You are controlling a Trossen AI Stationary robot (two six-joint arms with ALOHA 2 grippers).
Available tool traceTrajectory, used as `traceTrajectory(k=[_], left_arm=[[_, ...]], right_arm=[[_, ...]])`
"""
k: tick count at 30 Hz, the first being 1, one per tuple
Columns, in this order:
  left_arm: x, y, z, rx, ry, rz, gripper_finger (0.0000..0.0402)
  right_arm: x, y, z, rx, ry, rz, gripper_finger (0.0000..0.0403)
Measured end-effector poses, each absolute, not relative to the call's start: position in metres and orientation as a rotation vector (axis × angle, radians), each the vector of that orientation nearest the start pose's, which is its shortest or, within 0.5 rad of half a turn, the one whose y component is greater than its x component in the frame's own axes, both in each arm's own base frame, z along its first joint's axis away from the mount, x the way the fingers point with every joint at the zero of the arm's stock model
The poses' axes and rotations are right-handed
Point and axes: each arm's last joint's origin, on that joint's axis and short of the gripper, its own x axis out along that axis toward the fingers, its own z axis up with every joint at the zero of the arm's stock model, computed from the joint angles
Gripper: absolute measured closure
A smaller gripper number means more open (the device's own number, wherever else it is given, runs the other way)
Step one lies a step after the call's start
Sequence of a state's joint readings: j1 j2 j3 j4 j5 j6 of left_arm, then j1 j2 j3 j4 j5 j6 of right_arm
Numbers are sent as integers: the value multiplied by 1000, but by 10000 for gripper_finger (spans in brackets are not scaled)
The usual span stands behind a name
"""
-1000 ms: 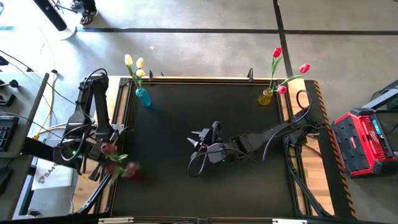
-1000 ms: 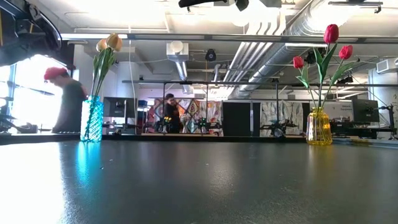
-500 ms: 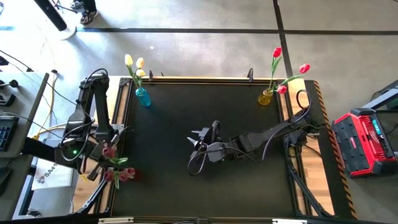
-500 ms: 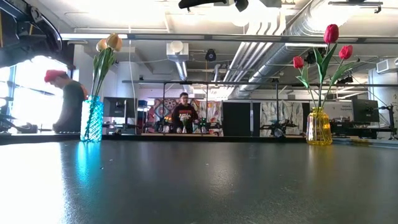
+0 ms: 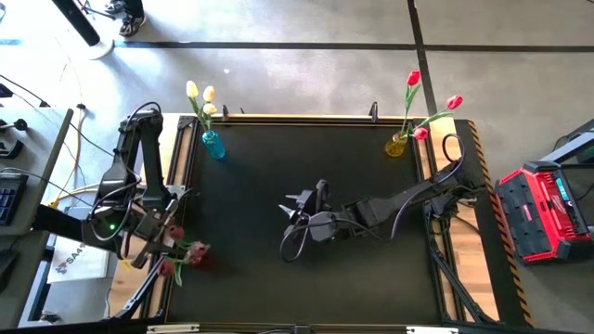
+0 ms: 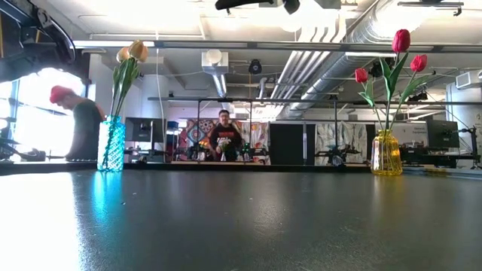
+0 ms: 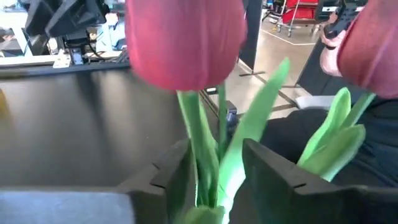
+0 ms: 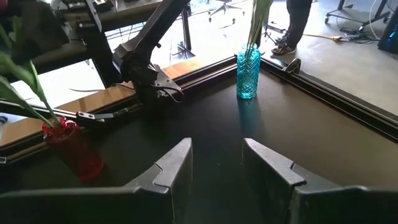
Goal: Sort flowers into vase by color
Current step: Put the dark red tulip into the red vase
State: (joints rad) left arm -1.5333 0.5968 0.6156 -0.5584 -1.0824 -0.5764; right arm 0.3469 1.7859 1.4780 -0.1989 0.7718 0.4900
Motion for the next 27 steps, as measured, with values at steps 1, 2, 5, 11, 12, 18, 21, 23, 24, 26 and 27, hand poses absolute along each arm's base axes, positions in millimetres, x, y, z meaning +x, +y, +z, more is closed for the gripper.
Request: traceTrajectory(k=[1,2,5,11,12,18,21,23,24,26,27], left_arm=[[30,-114,277,-35,256,-381,263],[30,-114,280,-42,258,-393,256],[29,-114,292,-61,271,-451,245],[28,-109,320,-37,237,-510,237],[28,-108,325,-23,228,-511,236],[29,-97,343,7,204,-465,235],[29,-96,340,1,222,-458,235],[28,-97,332,1,254,-460,235],[28,-98,329,-4,271,-463,235],[28,-98,322,-17,301,-457,235],[28,-98,319,-25,311,-451,235]], right_arm=[[388,119,301,206,321,-503,273],[388,118,301,206,321,-503,273],[389,117,301,212,327,-491,273],[389,117,301,216,332,-476,273],[389,117,301,216,332,-476,273],[389,117,301,219,335,-468,273],[389,118,301,220,338,-460,273],[389,118,301,222,340,-455,273],[390,118,301,222,341,-454,273],[390,118,301,223,342,-452,273],[390,118,301,223,342,-451,273]])
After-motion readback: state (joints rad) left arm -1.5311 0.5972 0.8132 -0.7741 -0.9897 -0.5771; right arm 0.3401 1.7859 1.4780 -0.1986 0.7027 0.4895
